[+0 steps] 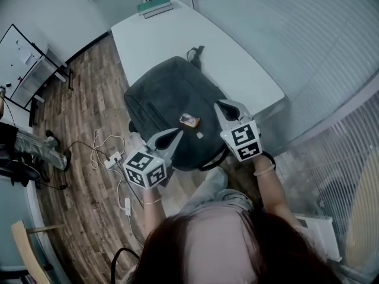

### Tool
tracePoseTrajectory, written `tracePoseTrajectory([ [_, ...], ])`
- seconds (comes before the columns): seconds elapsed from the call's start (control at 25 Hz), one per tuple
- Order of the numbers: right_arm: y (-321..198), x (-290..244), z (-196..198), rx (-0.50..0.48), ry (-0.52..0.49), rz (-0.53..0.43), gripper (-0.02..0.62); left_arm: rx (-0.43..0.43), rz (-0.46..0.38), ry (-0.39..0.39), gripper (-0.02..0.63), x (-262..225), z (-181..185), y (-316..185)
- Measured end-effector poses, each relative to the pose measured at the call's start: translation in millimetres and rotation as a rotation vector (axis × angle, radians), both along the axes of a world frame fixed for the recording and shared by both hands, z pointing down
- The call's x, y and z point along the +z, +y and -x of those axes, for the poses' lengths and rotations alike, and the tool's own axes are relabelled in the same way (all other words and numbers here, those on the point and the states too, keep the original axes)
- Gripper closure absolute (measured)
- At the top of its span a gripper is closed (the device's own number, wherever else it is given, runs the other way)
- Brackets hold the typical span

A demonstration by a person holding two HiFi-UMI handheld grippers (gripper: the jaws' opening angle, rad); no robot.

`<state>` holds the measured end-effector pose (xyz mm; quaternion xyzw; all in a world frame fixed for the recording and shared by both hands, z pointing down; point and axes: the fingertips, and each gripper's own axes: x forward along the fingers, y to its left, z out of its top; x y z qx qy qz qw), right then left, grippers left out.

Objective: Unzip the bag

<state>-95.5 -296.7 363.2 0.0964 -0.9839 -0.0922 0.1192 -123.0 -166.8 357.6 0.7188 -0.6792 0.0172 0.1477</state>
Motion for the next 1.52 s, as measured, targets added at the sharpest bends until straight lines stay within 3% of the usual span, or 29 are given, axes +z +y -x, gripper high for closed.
tracePoseTrajectory([
  [0.32, 40.8, -25.4, -9.9, 0.023, -0.101, 0.016, 0.592, -0.179, -0.081, -0.022, 0.595, -16.5, 8.9, 16.9],
  [0.68, 52.5, -46.1, -22.5, 0.068, -0.158, -0.018, 0.592, -0.271, -0.113, -0.063, 0.595, -41.4, 5.2, 27.3],
  [1.12, 60.5, -51.3, -10.2, 0.074, -0.141, -0.031, 0.592, -0.304, -0.116, -0.096, 0.595, -54.6, 14.8, 31.7],
  [1.52, 99.3, -61.6, -1.1, 0.096, -0.137, -0.05, 0.592, -0.279, -0.129, -0.105, 0.596, -62.2, 20.6, 64.6],
])
